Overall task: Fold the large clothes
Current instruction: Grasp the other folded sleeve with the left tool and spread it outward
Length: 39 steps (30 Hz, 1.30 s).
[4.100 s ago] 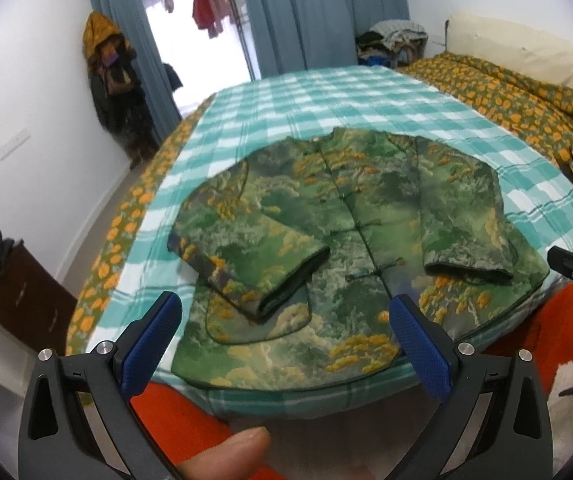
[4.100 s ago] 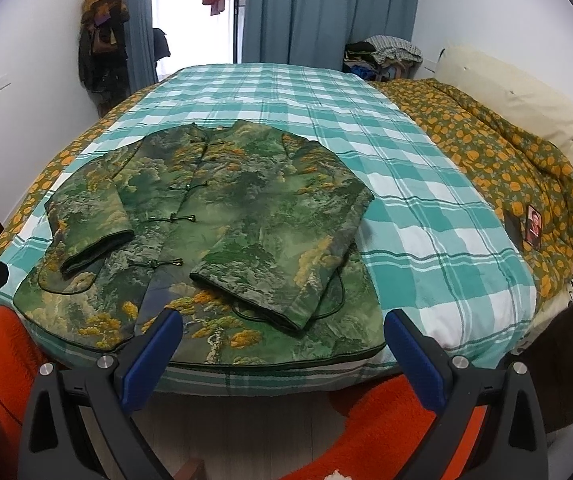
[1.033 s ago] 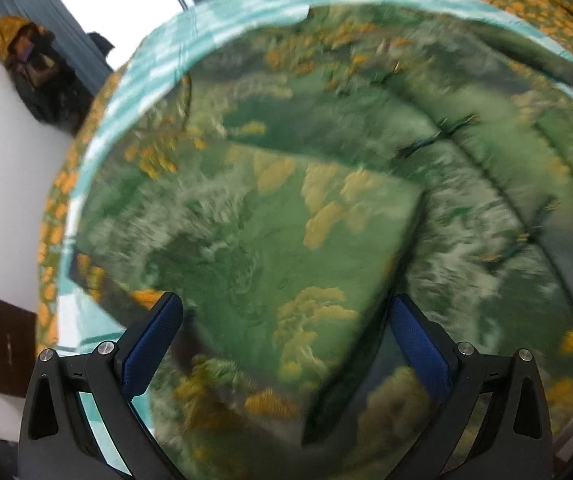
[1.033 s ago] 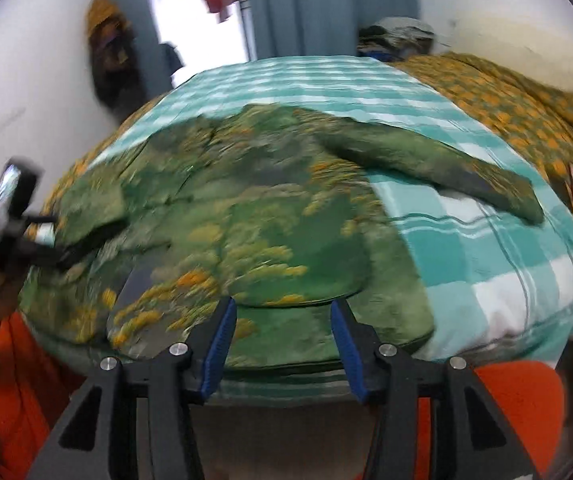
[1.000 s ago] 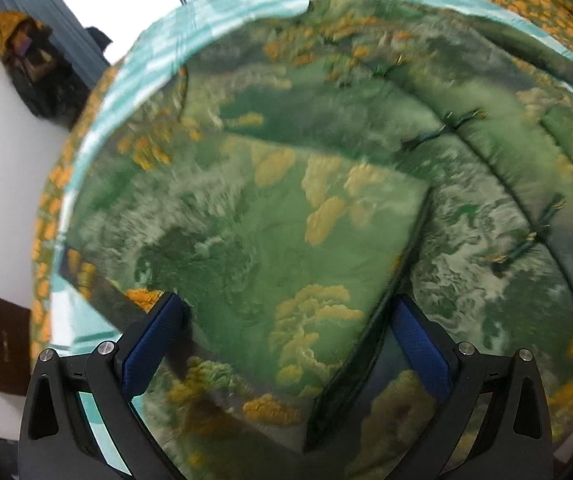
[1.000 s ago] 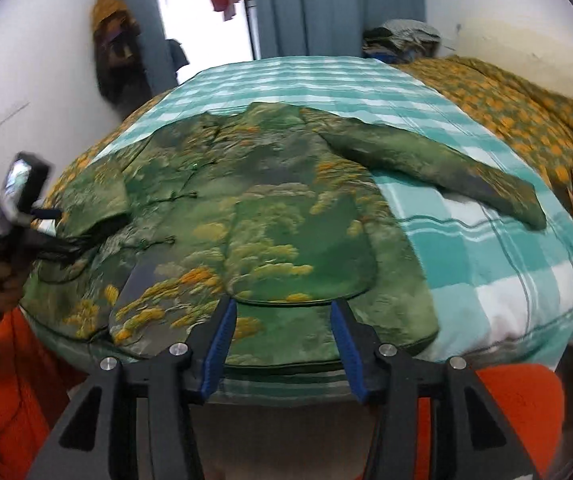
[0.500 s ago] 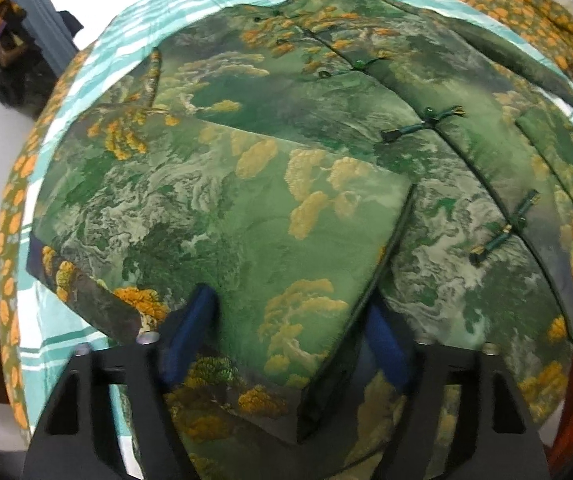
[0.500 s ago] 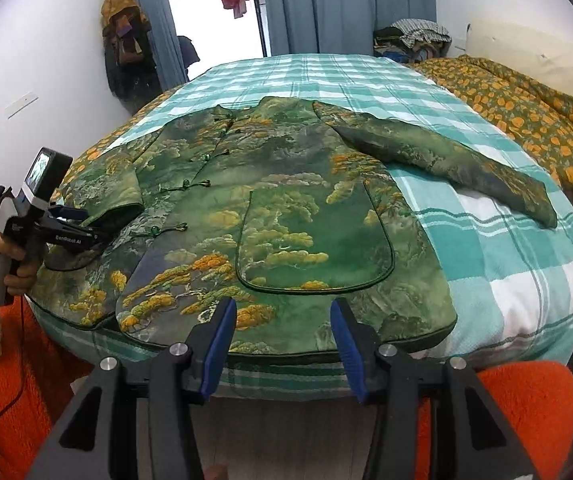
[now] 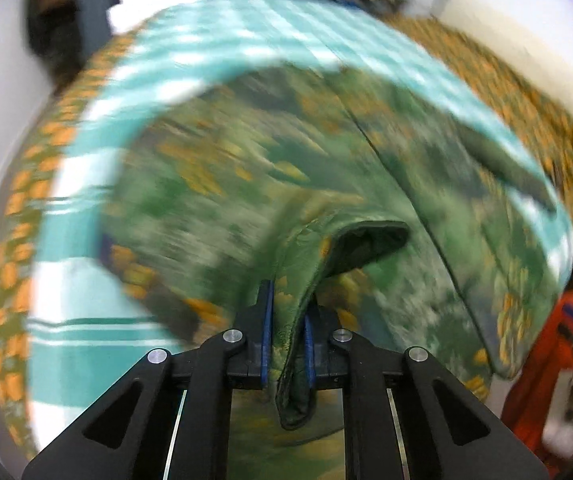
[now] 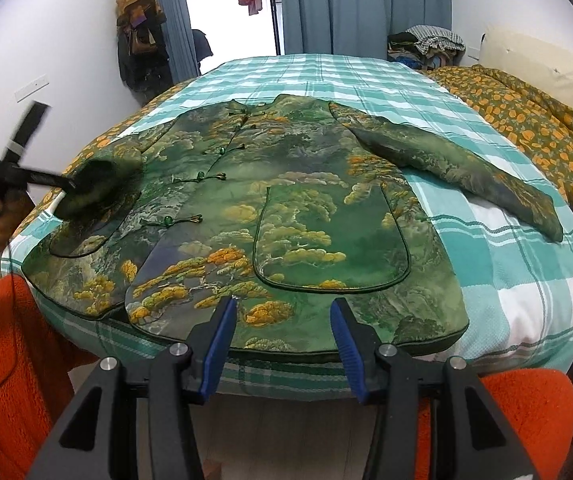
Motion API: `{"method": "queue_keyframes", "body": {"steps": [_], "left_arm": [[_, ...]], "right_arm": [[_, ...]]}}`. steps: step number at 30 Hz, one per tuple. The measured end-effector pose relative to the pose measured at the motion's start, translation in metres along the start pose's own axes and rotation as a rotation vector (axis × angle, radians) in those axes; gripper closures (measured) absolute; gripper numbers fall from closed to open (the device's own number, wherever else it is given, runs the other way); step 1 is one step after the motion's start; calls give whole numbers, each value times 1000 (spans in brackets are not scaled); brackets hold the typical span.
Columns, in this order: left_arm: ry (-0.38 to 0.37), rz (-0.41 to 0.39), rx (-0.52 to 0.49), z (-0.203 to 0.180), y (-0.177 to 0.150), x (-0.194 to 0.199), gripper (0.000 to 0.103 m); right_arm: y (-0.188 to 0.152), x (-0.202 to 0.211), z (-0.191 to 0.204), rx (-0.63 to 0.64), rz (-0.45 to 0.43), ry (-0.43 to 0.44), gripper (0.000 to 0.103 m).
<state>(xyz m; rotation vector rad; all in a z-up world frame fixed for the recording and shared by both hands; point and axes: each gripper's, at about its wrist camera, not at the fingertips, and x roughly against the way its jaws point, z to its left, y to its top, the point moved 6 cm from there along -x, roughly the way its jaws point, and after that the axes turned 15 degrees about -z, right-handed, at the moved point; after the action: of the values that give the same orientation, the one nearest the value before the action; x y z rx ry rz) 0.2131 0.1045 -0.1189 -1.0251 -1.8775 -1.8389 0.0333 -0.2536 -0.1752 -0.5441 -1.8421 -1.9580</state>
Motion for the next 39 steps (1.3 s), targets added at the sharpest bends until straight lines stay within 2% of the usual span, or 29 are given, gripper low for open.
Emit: {"method": "queue_keyframes", "body": {"steps": [1,4,6,7,8,9,10,11,12,14,16,18,20,22,24,26,30,31,32,33,34,35,36,39], "left_arm": [[26,-22,26,15,7,8,92],[187,-109,151,95,32,45,90],[368,-156,262,163,36,73,80],[429,-167,293,182,34,82,69],[537,-189,351,213,27,98,51],[593,-196,396,232,18,110,41],[612,-200,427,240,9,115,27],[609,-209,467,247,-2,122,24],[574,-211,503,248,-17,125,24],[520,-167,505,233,-39,117,23],[431,-103,474,200,-61,100,22],[303,-21,438,154,-77,72,20],[194,43,404,122,-85,47,19],[98,118,345,74,-96,14,19],[83,164,283,47,-104,-7,18],[80,193,249,34,-110,-22,18],[45,244,265,16,-128,-43,20],[42,236,268,14,-130,-42,32],[41,232,266,12,-130,-42,51],[30,229,263,10,-130,-41,62],[20,224,264,9,-130,-41,73],[12,213,262,8,-128,-38,78],[6,207,259,7,-126,-37,79],[6,196,231,2,-126,-31,82]], "right_arm": [[0,0,0,-2,0,-1,53],[0,-1,-2,-14,2,-1,53],[1,-1,-4,-22,0,0,53],[1,-1,-5,-25,-2,0,53],[1,0,-6,-29,-5,0,53],[2,0,-6,-33,-8,-2,53],[2,0,-8,-41,-9,-7,53],[2,-1,-10,-50,-8,-11,53],[3,-3,-14,-59,-4,-19,53],[5,-6,-23,-83,0,-46,53],[8,-11,-38,-120,7,-71,53],[11,-15,-59,-180,21,-99,51],[13,-23,-91,-277,45,-128,49],[12,-31,-116,-319,74,-161,49],[7,-46,-133,-297,143,-179,49],[-3,-66,-143,-258,224,-157,49],[-18,-85,-148,-273,291,-100,49],[-22,-89,-149,-299,297,-75,49],[-24,-90,-149,-310,305,-63,49],[-25,-92,-148,-311,307,-55,51],[-25,-91,-146,-314,305,-34,58],[-24,-89,-143,-320,303,-11,73],[-24,-86,-141,-321,300,-6,83],[-19,-75,-134,-306,280,-3,89]]}}
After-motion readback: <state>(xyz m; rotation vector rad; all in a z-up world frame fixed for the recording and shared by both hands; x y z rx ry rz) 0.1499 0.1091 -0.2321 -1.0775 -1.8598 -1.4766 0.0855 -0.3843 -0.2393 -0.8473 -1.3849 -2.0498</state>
